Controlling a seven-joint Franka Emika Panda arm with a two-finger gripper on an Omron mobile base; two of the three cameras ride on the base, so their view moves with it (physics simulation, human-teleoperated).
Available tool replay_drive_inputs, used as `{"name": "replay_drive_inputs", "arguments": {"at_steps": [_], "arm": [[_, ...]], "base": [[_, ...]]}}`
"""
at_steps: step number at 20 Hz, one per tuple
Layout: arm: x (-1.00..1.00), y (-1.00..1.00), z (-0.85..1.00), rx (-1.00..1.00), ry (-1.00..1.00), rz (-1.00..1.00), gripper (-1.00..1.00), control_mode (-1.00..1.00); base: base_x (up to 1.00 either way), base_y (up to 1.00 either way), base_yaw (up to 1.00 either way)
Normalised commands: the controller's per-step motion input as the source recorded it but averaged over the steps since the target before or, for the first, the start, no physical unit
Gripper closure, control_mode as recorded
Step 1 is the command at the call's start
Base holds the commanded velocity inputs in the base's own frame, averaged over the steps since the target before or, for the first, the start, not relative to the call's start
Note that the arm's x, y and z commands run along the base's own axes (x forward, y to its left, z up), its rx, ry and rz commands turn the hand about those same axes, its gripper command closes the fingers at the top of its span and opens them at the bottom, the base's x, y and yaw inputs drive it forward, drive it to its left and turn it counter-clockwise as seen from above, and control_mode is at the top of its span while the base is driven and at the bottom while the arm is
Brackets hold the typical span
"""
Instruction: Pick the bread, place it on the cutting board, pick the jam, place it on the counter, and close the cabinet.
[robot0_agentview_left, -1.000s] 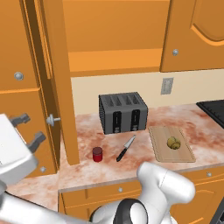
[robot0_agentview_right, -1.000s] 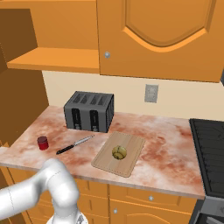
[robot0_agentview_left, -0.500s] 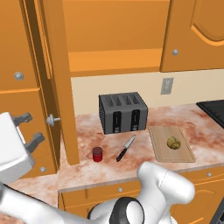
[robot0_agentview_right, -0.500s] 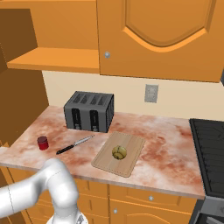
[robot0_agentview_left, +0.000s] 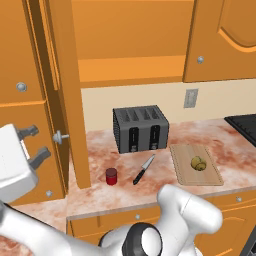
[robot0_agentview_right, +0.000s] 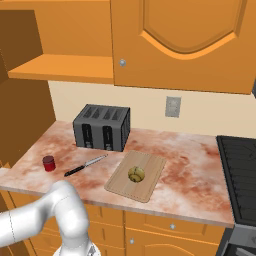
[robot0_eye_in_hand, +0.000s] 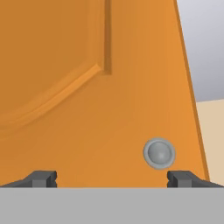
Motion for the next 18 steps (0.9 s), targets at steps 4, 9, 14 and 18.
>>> {"name": "replay_drive_inputs", "arguments": {"at_steps": [4, 9, 14, 18], "arm": [[0.0, -0.16, 0.0, 0.0, 0.0, 0.0, -1.0, -1.0], [0.0, -0.17, 0.0, 0.0, 0.0, 0.0, -1.0, -1.0], [0.02, -0.16, 0.0, 0.0, 0.0, 0.0, -1.0, -1.0], [0.04, -0.14, 0.0, 0.0, 0.0, 0.0, -1.0, -1.0]], "base": [[0.0, 0.0, 0.0], [0.0, 0.0, 0.0], [0.0, 0.0, 0.0], [0.0, 0.0, 0.0]]}}
